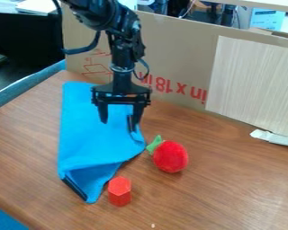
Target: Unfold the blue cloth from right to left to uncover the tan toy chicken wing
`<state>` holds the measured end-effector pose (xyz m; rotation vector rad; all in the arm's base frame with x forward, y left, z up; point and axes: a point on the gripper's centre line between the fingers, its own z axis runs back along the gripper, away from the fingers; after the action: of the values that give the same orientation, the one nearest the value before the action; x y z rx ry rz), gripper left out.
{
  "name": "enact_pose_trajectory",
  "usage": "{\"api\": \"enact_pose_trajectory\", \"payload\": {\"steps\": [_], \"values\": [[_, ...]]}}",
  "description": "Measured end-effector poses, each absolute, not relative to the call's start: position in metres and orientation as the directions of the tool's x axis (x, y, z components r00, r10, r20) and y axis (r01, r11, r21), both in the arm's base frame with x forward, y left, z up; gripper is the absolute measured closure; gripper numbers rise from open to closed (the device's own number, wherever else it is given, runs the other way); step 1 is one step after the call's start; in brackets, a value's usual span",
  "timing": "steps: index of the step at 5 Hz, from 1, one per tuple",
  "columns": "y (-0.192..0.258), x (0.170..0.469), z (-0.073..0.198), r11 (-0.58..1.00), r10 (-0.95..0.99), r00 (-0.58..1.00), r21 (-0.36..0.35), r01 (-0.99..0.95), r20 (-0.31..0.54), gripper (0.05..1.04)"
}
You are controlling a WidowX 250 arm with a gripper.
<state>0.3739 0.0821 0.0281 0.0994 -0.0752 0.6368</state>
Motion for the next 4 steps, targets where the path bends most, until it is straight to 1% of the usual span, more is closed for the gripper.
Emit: {"api": "enact_pose_trajectory", "payload": {"steps": [4], "values": [[0.0718,0.3757,0.0209,0.812,0.575,0.813,0.064,-0.581,0.087,0.083]]}}
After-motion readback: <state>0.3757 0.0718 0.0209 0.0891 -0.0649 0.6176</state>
